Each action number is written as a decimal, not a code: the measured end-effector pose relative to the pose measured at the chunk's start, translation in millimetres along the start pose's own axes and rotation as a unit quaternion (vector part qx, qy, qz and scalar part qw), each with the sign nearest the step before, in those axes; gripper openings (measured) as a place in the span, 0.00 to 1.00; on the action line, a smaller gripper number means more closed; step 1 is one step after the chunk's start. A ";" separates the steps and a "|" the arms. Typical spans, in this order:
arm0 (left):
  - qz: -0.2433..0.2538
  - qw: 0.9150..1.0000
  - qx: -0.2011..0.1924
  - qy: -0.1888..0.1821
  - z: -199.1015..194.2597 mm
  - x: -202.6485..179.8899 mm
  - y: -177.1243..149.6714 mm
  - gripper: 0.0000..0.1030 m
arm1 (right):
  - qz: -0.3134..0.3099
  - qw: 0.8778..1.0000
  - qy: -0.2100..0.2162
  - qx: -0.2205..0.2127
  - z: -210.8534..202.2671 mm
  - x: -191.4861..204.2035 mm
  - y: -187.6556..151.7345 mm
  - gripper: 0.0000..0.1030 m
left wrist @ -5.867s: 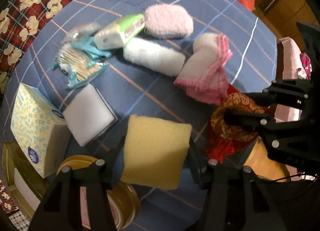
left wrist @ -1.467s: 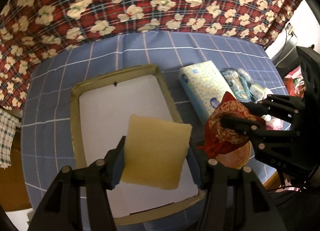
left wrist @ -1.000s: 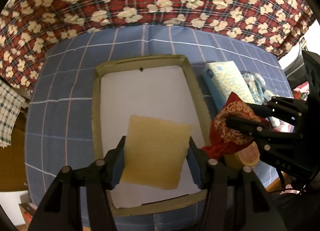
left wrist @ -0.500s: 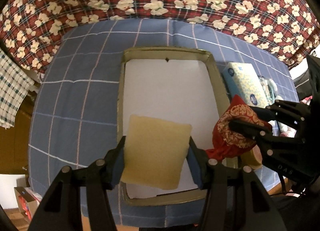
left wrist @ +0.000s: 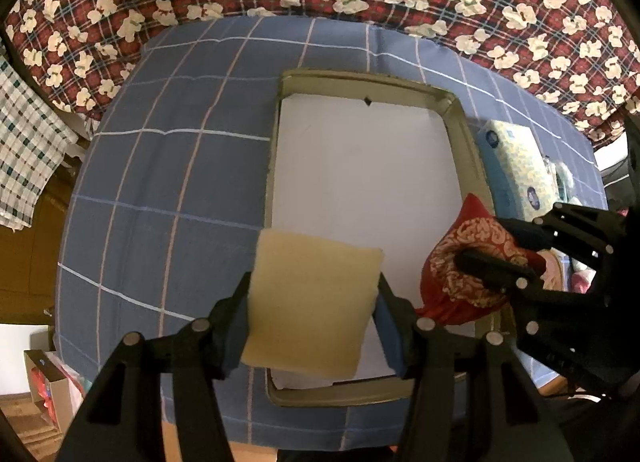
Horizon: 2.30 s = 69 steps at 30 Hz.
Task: Organize soft objects
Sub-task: 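Carry the sponge with the left tool while the right tool carries the pouch over the gold tray, then lower and release the sponge with the left tool while the right tool releases the pouch into the tray, then move both open tools back toward the remaining items on the table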
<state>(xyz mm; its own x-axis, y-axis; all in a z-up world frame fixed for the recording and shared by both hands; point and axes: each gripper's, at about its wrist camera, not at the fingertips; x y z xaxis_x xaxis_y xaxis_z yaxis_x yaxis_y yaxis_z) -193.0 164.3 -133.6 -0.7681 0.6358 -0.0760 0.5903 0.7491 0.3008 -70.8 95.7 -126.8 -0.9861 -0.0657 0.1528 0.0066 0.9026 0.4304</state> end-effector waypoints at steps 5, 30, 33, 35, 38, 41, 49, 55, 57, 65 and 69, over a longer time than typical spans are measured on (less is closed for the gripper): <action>-0.002 1.000 0.005 0.003 5.8 2.9 0.9 0.53 | -0.004 1.000 0.002 0.003 4.4 0.9 1.8 0.30; 0.018 0.999 0.034 0.026 25.3 -3.9 6.0 0.55 | -0.049 0.999 0.002 0.019 27.2 8.9 5.0 0.31; 0.029 0.998 0.037 0.034 25.3 -9.4 5.3 0.58 | -0.048 0.999 -0.004 0.012 23.8 8.5 4.9 0.44; 0.034 0.998 0.040 0.039 26.1 -12.6 4.3 0.59 | -0.047 0.999 -0.006 0.006 20.3 8.3 4.2 0.59; 0.040 0.997 0.042 0.044 25.2 -16.4 3.3 0.67 | -0.049 0.999 -0.012 -0.005 14.7 8.4 3.3 0.70; 0.041 0.997 0.036 0.050 20.8 -18.3 3.1 0.68 | -0.050 0.999 -0.018 -0.009 10.4 7.6 2.5 0.71; 0.044 0.998 0.014 0.053 5.3 -26.8 2.2 0.70 | -0.042 0.998 -0.035 -0.026 -6.8 2.5 -3.6 0.71; 0.049 0.997 -0.001 0.055 -4.8 -35.0 1.4 0.72 | -0.033 0.998 -0.048 -0.035 -19.2 -1.8 -8.7 0.71; 0.048 0.997 -0.004 0.054 -6.9 -37.3 1.8 0.72 | -0.029 0.998 -0.052 -0.037 -23.1 -3.5 -11.0 0.71; 0.061 0.997 -0.017 0.044 -14.9 -54.1 6.1 0.72 | -0.009 0.996 -0.076 -0.047 -40.0 -17.1 -22.5 0.76; 0.073 0.996 -0.023 0.039 -17.4 -66.6 8.9 0.73 | 0.001 0.995 -0.087 -0.054 -49.5 -24.1 -29.6 0.77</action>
<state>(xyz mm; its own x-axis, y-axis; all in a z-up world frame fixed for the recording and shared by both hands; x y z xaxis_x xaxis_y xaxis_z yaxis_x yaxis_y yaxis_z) -140.9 125.4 -109.3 -0.6931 0.7194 0.0453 0.6864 0.6395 0.3461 -39.0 49.6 -99.2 -0.9998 0.0187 0.0002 0.0161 0.8516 0.5240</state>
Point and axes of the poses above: each gripper's, at about its wrist camera, not at the fingertips, and z roughly the way its jaws point, x to its left, y to its top, and after that the axes turned 1 degree about -x, right-handed
